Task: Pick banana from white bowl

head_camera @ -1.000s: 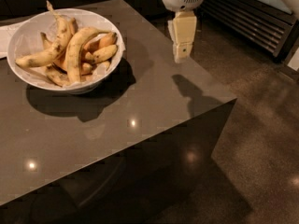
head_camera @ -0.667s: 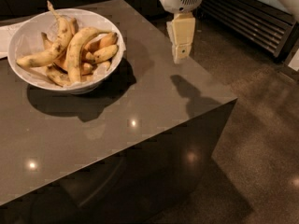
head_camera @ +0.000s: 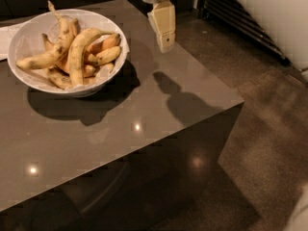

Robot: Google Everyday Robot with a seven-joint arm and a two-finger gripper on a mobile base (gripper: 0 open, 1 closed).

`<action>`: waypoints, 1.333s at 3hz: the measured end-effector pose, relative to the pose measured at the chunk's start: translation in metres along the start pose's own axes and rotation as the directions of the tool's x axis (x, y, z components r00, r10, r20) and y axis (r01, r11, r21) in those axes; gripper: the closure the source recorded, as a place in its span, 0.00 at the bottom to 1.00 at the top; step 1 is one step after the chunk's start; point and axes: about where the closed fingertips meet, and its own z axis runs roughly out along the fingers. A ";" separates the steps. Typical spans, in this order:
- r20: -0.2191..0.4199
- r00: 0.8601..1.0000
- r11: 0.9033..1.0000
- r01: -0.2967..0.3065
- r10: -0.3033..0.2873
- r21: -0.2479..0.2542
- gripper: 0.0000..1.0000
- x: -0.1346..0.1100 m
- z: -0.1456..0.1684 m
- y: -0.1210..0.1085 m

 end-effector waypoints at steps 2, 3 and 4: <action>-0.013 0.997 0.997 0.077 -0.077 0.003 0.00 -0.023 0.013 -0.024; 0.014 0.993 0.992 0.118 -0.119 0.052 0.00 -0.035 0.015 -0.040; 0.035 0.981 0.979 0.186 -0.189 0.079 0.00 -0.050 0.017 -0.058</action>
Offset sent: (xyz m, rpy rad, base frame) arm 0.0130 0.0225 -0.0050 -0.0418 -0.0042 0.0525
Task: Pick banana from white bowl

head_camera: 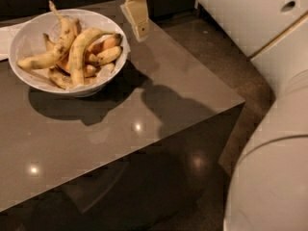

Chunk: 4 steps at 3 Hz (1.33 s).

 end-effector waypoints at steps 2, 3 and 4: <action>0.065 0.994 0.996 0.085 -0.085 -0.003 0.00 -0.016 0.016 -0.023; 0.090 0.992 0.995 0.095 -0.093 -0.020 0.09 -0.020 0.025 -0.027; 0.109 0.989 0.994 0.104 -0.099 -0.036 0.17 -0.024 0.032 -0.031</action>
Offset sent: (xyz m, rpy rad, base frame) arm 0.0195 0.0371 -0.0073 -0.0051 0.0616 0.1483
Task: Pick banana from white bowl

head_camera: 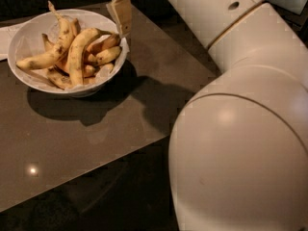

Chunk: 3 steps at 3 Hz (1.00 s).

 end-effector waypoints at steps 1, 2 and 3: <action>0.010 1.000 1.000 0.010 -0.010 -0.014 0.27 -0.002 0.005 -0.007; 0.030 0.999 0.999 0.030 -0.029 -0.041 0.31 -0.009 0.014 -0.014; 0.059 0.997 0.997 0.046 -0.042 -0.057 0.30 -0.016 0.024 -0.022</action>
Offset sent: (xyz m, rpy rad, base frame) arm 0.0059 0.0182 -0.0055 -0.0824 0.1300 0.0568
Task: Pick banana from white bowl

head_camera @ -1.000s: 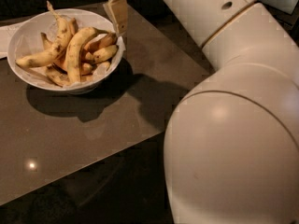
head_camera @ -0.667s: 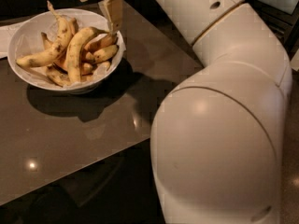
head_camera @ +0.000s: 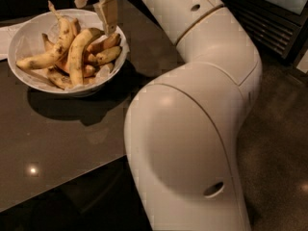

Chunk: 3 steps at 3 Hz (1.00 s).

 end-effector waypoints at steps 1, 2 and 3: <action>0.031 1.000 1.000 -0.003 0.003 -0.002 0.30 -0.004 0.010 -0.008; 0.067 0.998 1.000 -0.016 0.017 -0.011 0.30 -0.009 0.021 -0.011; 0.100 0.994 0.999 -0.040 0.042 -0.020 0.31 -0.012 0.028 -0.011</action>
Offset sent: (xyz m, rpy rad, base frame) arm -0.0226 -0.0099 -0.0251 -0.0749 0.2515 0.0085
